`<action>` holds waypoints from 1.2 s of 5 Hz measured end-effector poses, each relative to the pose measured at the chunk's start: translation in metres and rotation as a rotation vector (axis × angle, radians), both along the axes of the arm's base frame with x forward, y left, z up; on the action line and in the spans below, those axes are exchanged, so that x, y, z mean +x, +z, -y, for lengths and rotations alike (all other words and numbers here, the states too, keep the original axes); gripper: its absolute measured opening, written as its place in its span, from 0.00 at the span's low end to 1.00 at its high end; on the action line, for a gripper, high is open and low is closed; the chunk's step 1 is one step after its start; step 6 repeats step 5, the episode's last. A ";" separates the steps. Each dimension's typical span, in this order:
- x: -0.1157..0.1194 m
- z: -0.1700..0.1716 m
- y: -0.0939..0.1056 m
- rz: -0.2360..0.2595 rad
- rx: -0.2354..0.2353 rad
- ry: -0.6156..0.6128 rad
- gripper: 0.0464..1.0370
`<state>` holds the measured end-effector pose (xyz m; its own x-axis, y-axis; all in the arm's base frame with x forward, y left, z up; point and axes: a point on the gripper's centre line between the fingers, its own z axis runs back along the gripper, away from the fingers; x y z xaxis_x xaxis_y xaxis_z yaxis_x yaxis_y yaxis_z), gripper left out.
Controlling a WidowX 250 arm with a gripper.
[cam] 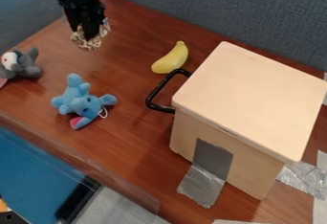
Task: Move the tiger toy to the left side of the table
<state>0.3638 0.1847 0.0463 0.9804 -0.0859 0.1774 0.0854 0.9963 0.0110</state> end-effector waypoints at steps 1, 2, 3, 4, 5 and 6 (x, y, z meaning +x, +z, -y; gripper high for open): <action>-0.002 0.000 -0.003 -0.015 0.000 -0.014 0.77; -0.004 0.001 -0.003 -0.028 -0.011 -0.010 0.96; -0.001 0.002 0.009 -0.021 -0.021 -0.004 0.96; 0.000 0.005 0.040 0.017 -0.026 0.015 0.96; -0.004 0.007 0.072 0.064 -0.009 0.037 0.96; -0.004 0.007 0.072 0.064 -0.009 0.037 0.96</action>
